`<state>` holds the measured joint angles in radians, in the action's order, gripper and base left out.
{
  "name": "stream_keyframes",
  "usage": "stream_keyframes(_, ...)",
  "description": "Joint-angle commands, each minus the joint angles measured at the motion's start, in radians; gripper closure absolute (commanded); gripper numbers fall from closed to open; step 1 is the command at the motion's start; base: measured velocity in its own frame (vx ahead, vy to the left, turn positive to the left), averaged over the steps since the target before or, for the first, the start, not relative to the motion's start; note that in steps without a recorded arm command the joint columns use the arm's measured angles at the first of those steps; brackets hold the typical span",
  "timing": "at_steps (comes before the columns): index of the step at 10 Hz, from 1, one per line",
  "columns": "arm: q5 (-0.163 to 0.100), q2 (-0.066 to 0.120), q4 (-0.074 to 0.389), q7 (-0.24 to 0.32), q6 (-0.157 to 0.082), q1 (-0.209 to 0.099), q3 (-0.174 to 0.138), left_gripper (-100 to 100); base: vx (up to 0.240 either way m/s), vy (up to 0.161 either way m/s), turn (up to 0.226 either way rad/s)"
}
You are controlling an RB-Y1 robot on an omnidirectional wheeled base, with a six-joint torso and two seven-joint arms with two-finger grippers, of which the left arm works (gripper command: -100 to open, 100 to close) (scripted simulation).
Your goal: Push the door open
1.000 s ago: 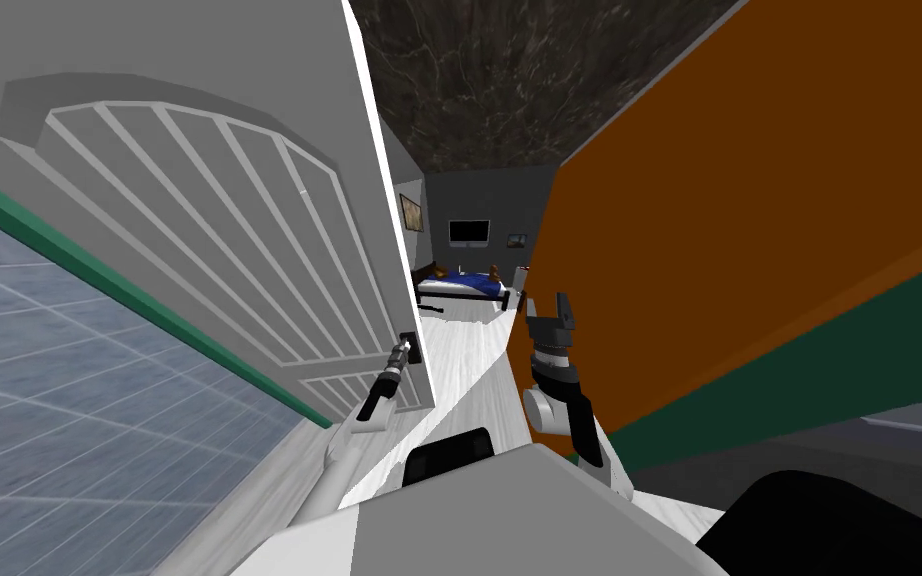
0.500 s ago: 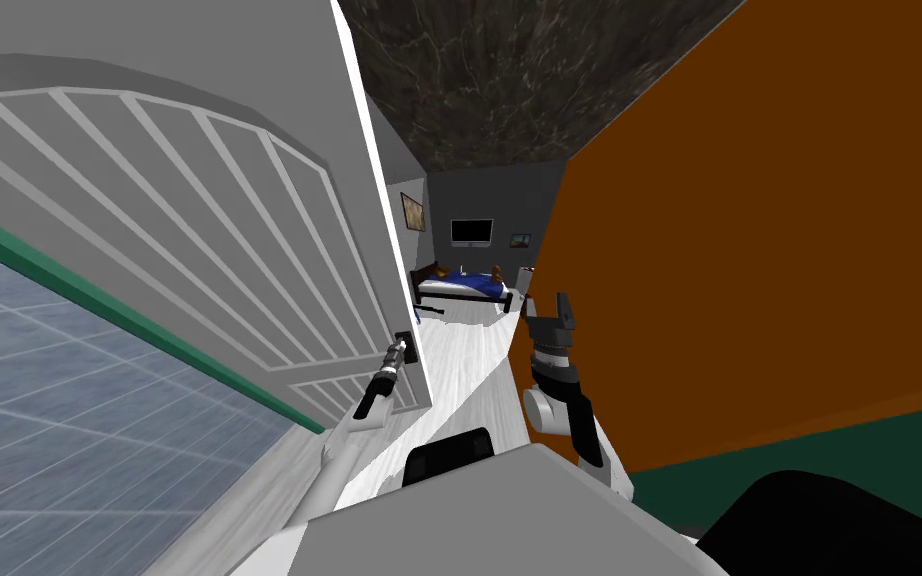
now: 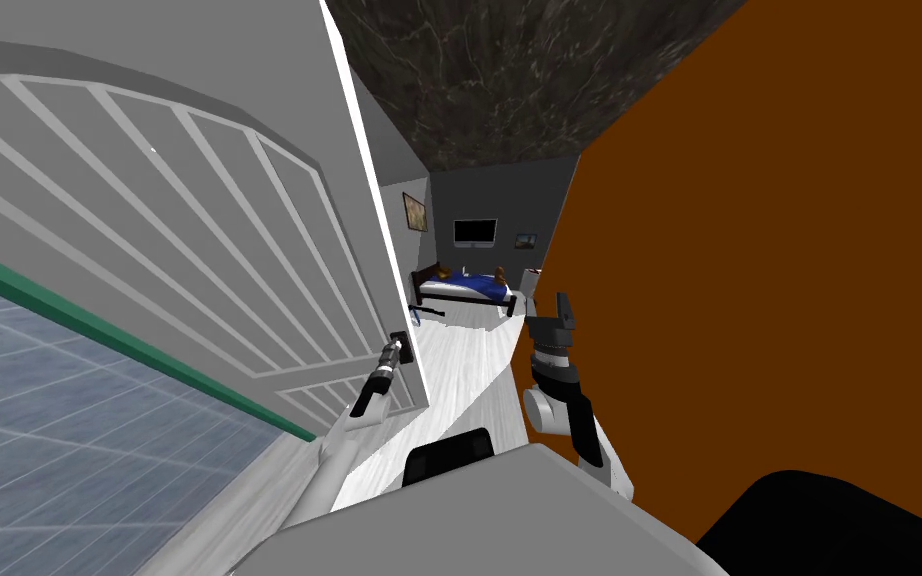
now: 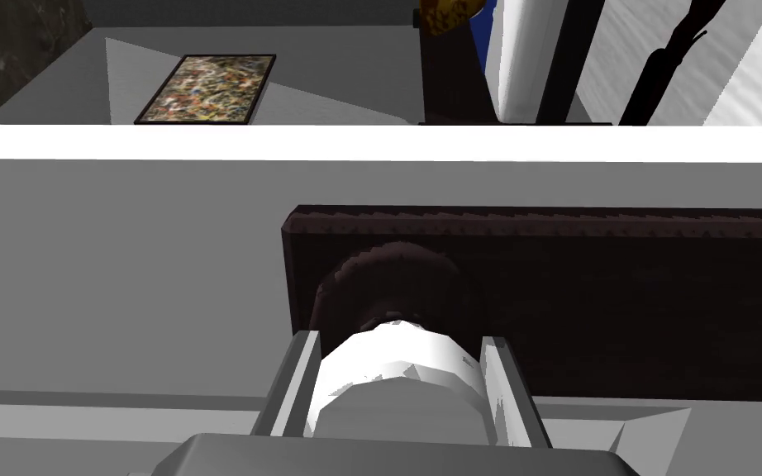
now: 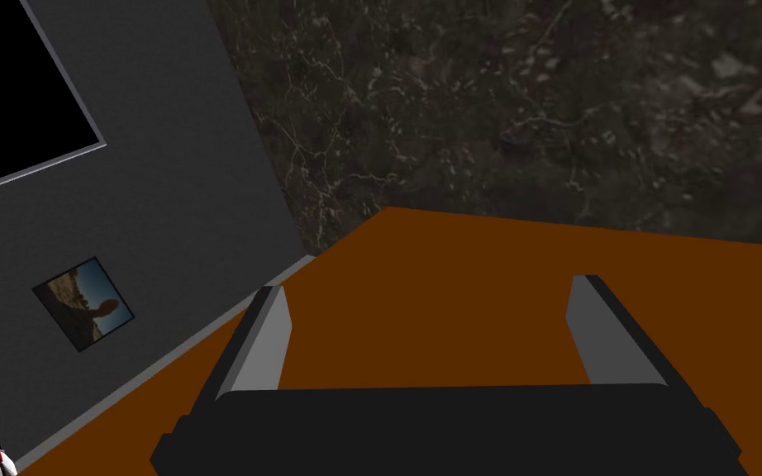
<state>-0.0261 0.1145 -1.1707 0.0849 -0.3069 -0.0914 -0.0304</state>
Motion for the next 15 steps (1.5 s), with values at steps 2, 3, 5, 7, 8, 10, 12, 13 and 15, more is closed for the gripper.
stream_keyframes(2,-0.005,0.002,0.016,-0.010,-0.006,-0.014,-0.047,100,0.177,-0.148,0.086)
stream_keyframes(3,-0.007,0.000,0.023,-0.014,-0.006,-0.018,-0.060,100,0.179,-0.115,0.090)
stream_keyframes(5,-0.009,-0.003,0.033,-0.020,-0.005,-0.026,-0.080,100,0.168,-0.102,0.053)
stream_keyframes(7,-0.011,-0.005,0.043,-0.025,-0.005,-0.032,-0.099,100,0.168,-0.105,0.061)
stream_keyframes(8,-0.009,-0.006,0.037,-0.025,-0.001,-0.024,-0.093,100,0.077,-0.040,0.035)
stream_keyframes(10,-0.012,-0.004,0.038,-0.029,-0.002,-0.026,-0.113,100,0.166,-0.020,0.031)
stream_keyframes(12,-0.015,-0.003,0.041,-0.033,-0.002,-0.027,-0.130,100,0.187,-0.052,0.048)
stream_keyframes(13,-0.016,-0.002,0.043,-0.035,-0.003,-0.027,-0.140,100,0.177,-0.050,0.050)
stream_keyframes(15,-0.019,-0.001,0.047,-0.041,-0.004,-0.028,-0.162,100,0.206,-0.066,0.056)
